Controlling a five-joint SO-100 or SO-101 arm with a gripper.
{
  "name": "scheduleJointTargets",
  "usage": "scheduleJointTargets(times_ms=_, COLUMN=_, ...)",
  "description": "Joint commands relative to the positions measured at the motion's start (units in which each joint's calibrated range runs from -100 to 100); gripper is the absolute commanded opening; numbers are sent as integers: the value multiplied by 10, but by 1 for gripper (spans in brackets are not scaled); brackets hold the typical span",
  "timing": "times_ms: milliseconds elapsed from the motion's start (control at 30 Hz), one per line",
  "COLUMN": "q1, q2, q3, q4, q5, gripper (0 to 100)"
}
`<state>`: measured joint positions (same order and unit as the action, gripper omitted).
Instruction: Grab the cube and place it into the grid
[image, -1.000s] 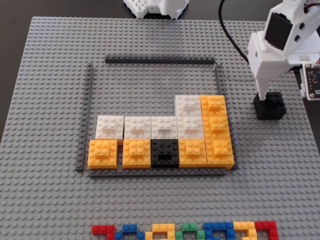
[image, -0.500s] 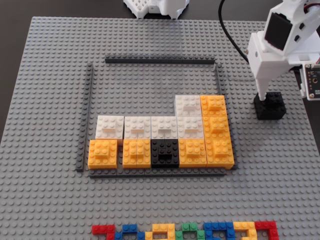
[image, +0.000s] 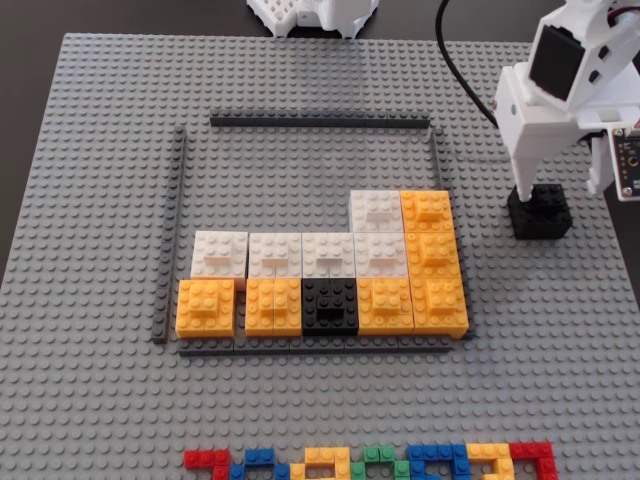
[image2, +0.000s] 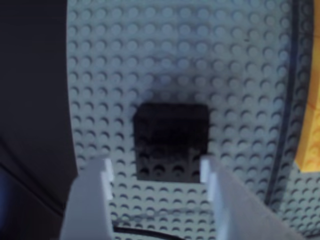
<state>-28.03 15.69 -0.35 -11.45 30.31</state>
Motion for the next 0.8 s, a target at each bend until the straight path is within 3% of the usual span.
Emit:
scheduleJointTargets(times_ms=0, q1=0, q2=-26, q3=-11, q4=-5, q5=3, gripper=17)
scheduleJointTargets(times_ms=767, q1=7, q2=-24, q3=-18, q4=2, q5=5, gripper=6)
